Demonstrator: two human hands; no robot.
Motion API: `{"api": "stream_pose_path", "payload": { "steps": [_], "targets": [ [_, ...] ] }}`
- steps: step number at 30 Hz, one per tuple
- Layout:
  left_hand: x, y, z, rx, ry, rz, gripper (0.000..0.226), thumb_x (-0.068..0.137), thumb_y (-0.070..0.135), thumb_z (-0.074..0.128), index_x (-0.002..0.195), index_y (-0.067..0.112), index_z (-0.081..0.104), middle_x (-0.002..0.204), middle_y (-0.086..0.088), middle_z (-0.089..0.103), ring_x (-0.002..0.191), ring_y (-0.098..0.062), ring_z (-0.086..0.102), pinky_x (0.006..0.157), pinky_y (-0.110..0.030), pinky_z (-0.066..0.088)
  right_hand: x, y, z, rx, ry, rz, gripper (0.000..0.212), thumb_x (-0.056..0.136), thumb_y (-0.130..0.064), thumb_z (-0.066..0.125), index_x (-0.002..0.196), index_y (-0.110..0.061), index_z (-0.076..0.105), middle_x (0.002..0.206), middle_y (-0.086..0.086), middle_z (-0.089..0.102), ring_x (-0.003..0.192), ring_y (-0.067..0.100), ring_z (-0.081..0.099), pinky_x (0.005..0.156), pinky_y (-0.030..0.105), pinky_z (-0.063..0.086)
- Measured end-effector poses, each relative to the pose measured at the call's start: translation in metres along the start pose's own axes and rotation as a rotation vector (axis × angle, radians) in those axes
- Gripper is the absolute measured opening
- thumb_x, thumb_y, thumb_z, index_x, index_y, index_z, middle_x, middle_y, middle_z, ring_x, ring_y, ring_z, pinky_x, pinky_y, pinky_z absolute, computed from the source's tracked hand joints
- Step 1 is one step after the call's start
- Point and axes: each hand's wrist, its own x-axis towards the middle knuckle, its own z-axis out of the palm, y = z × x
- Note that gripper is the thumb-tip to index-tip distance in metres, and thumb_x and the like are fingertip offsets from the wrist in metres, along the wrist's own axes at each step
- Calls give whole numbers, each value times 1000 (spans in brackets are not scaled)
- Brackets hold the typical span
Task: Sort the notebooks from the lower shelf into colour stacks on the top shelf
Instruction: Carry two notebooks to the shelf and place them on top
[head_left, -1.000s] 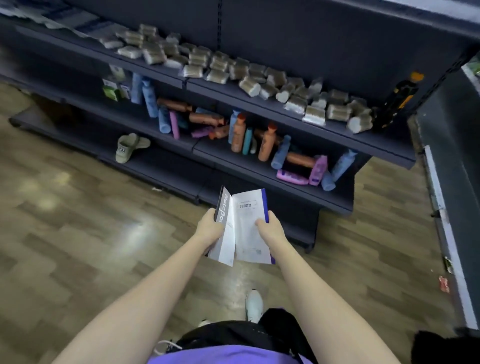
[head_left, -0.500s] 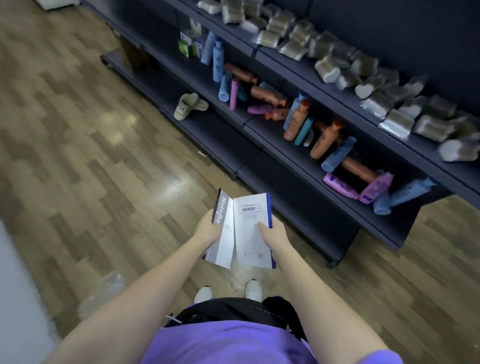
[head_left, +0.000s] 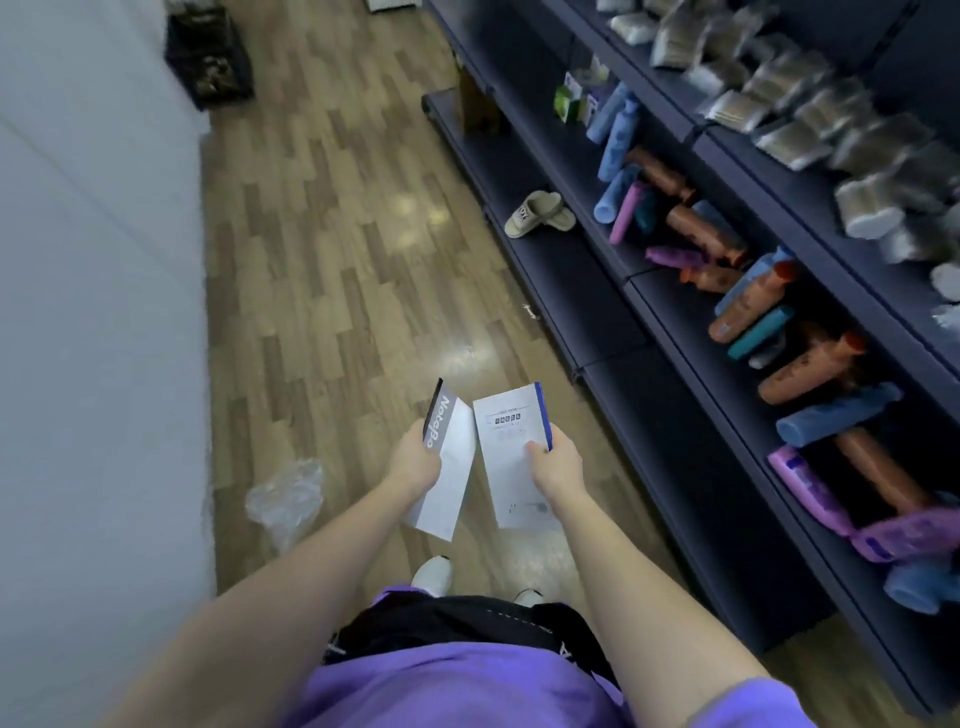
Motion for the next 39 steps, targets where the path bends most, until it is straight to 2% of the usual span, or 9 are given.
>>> {"api": "stream_pose_path", "payload": {
  "steps": [3, 8, 13, 18, 22, 27, 33, 35, 39],
  "targets": [
    [-5, -6, -10, 9, 69, -57, 29, 95, 10, 47, 121, 20, 55, 107, 1, 61, 93, -23, 57, 72, -29, 40, 7, -11, 13, -41, -60, -24, 33, 94, -14, 41, 111, -30, 65, 102, -6, 67, 89, 18, 61, 70, 30, 47],
    [-2, -21, -35, -33, 172, -118, 23, 92, 12, 48, 107, 27, 53, 99, 3, 65, 89, -23, 61, 62, -29, 44, 21, -32, 39, -113, -134, -85, 28, 95, -12, 42, 106, -24, 64, 100, -3, 67, 76, 11, 56, 58, 25, 40],
    [13, -31, -66, -91, 241, -144, 31, 89, 4, 39, 110, 20, 56, 100, -1, 65, 90, -25, 62, 74, -36, 52, 33, -62, 71, -160, -186, -108, 31, 95, -11, 42, 112, -26, 64, 104, -4, 67, 79, 11, 57, 59, 24, 40],
    [48, -36, -101, -148, 257, -118, 24, 91, 6, 42, 105, 18, 57, 95, 0, 65, 85, -23, 62, 65, -31, 49, 45, -98, 112, -188, -202, -144, 31, 96, -11, 43, 116, -23, 63, 104, -2, 66, 82, 13, 56, 63, 26, 41],
    [76, -42, -127, -199, 228, -113, 20, 91, 9, 44, 101, 21, 57, 95, 1, 65, 85, -22, 64, 68, -33, 51, 55, -120, 143, -199, -180, -127, 29, 98, -12, 43, 115, -26, 61, 108, -3, 66, 83, 12, 57, 74, 30, 44],
    [102, -45, -155, -212, 210, -90, 26, 91, 5, 41, 104, 21, 56, 93, 2, 63, 86, -24, 61, 64, -30, 46, 65, -143, 170, -191, -146, -134, 29, 98, -13, 45, 118, -26, 61, 110, -3, 66, 94, 20, 59, 77, 32, 45],
    [131, -46, -176, -223, 200, -90, 28, 90, 3, 38, 105, 19, 56, 95, -1, 63, 90, -27, 62, 64, -31, 46, 80, -162, 189, -214, -138, -140, 25, 100, -14, 46, 117, -28, 58, 105, -6, 63, 90, 16, 57, 78, 32, 45],
    [142, -43, -182, -221, 201, -87, 31, 89, 2, 38, 108, 18, 56, 98, -2, 64, 91, -28, 62, 69, -34, 49, 87, -170, 196, -213, -139, -143, 24, 101, -14, 45, 114, -29, 57, 103, -6, 62, 91, 18, 57, 78, 33, 45],
    [169, -40, -196, -203, 191, -86, 34, 90, 2, 39, 115, 18, 55, 101, -2, 63, 92, -28, 62, 80, -43, 55, 107, -184, 211, -225, -144, -140, 21, 101, -16, 45, 111, -32, 55, 111, -4, 63, 95, 20, 60, 80, 35, 48]
  ]
}}
